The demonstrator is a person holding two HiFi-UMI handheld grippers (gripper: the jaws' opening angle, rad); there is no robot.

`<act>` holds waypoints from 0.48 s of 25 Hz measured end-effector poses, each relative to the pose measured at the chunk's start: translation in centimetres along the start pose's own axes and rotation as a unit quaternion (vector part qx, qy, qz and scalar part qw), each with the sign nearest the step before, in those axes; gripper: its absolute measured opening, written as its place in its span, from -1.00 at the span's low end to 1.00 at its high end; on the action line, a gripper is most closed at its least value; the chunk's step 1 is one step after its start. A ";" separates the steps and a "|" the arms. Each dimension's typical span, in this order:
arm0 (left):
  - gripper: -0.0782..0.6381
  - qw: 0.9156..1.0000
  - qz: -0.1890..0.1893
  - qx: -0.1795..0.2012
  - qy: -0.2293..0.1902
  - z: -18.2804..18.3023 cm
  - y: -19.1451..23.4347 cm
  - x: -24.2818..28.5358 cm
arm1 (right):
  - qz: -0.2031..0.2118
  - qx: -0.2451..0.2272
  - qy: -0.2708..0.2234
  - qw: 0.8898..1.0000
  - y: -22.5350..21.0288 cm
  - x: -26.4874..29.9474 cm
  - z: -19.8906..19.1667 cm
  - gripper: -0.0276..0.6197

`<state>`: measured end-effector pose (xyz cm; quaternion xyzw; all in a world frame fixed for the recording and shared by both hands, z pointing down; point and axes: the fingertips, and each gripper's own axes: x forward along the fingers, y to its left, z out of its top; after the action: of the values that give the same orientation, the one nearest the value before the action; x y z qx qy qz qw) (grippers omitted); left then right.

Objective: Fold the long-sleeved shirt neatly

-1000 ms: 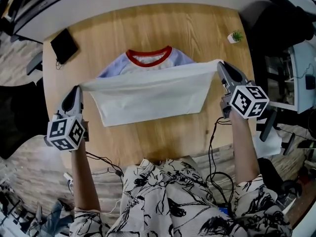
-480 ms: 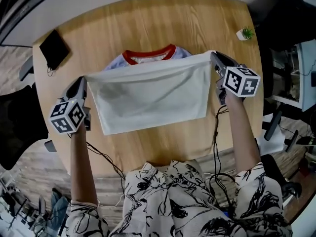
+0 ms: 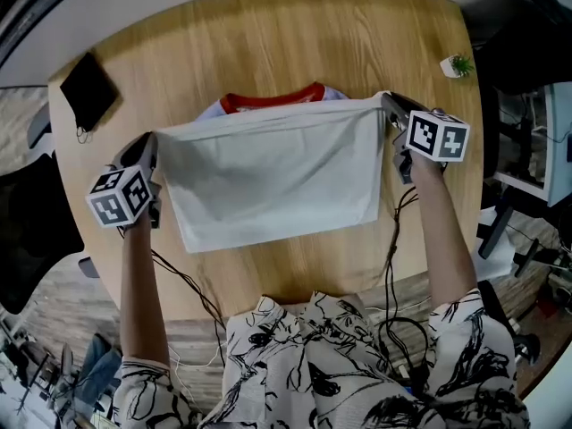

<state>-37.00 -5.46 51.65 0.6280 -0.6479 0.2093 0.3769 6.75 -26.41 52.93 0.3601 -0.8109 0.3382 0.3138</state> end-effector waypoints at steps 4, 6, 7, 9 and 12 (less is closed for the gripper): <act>-0.52 0.998 -0.043 -0.011 -0.039 1.3 -0.5 0.0 | 0.021 0.013 -0.005 1.000 -0.2 0.5 0.4 -0.57; -0.20 0.994 -0.073 0.012 -0.085 2.8 -0.8 -1.6 | 0.061 -0.007 -0.032 0.998 0.5 -0.9 1.8 -0.29; -0.13 0.990 -0.084 0.052 -0.098 3.3 -1.1 -2.5 | 0.089 -0.039 -0.052 0.994 1.1 -1.9 2.8 -0.15; -0.08 0.975 -0.100 0.176 -0.090 3.4 -2.2 -3.5 | 0.136 -0.162 -0.072 0.975 2.6 -3.6 3.9 -0.04; -0.06 0.945 -0.125 0.299 -0.043 2.2 -3.1 -2.4 | 0.145 -0.340 -0.028 0.929 2.9 -3.1 3.0 0.03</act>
<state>-34.64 -5.90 47.89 0.7962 -0.4873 0.3174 0.1667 5.34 -26.05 47.96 0.1193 -0.9293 0.0737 0.3417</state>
